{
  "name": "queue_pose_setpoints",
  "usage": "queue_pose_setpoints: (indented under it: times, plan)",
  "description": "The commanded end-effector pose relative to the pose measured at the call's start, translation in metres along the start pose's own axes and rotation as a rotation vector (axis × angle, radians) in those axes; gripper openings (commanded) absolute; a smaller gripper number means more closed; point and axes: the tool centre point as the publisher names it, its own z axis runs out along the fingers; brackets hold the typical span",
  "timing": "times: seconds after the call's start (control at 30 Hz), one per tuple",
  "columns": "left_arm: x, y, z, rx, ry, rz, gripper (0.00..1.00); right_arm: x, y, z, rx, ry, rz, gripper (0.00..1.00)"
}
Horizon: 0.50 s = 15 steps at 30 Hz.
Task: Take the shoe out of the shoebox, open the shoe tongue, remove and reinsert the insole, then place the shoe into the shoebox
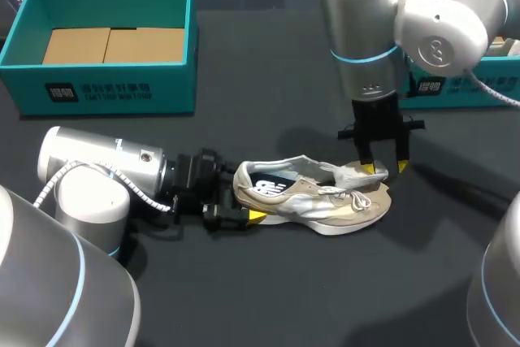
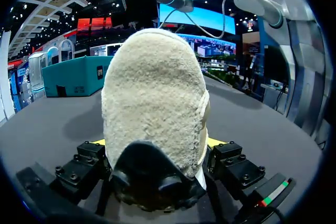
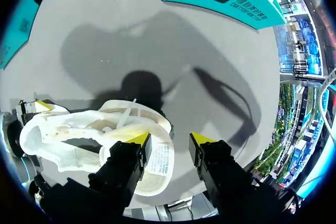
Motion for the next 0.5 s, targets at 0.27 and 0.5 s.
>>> queue_pose_setpoints:
  times: [0.27, 0.5]
  plan:
    - [0.001, 0.0, -0.001, -0.002, 0.001, 0.0, 0.0, 0.018, -0.019, -0.091, -0.184, -0.055, -0.209, 0.49]
    - [0.001, 0.0, -0.001, -0.002, 0.001, 0.0, 0.0, 0.044, -0.022, -0.12, -0.248, -0.072, -0.39, 0.39]
